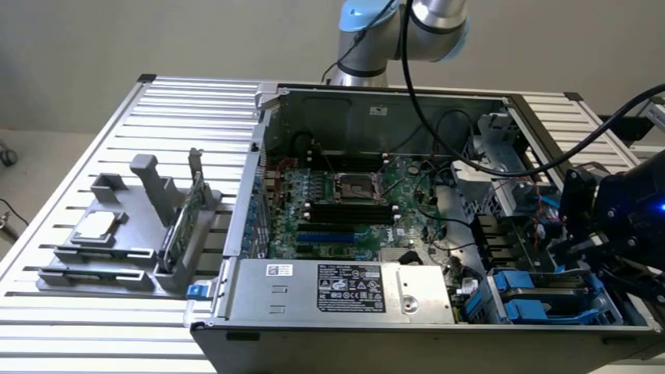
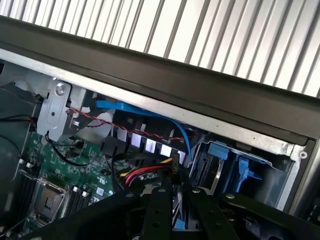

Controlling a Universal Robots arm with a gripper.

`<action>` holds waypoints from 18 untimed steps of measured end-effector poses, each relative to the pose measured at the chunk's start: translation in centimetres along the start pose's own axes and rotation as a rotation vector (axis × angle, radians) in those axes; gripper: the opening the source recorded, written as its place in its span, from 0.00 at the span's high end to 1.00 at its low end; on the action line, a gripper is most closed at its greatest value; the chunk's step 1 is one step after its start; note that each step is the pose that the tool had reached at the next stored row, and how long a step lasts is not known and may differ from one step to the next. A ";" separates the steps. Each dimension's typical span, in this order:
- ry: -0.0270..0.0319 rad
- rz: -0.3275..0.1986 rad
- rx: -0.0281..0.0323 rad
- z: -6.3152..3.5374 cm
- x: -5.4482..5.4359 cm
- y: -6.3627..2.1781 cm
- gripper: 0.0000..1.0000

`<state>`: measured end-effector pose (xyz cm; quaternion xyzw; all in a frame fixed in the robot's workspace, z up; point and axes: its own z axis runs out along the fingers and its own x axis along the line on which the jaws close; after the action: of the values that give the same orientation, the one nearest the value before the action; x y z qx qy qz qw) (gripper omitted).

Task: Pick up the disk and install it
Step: 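Insert the first disk wire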

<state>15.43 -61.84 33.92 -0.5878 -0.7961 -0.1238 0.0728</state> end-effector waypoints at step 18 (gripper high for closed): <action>-0.0187 0.036 -0.0022 -0.35 0.1 -0.20 0.83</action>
<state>15.18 -61.87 34.27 -0.6033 -0.7859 -0.1179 0.0669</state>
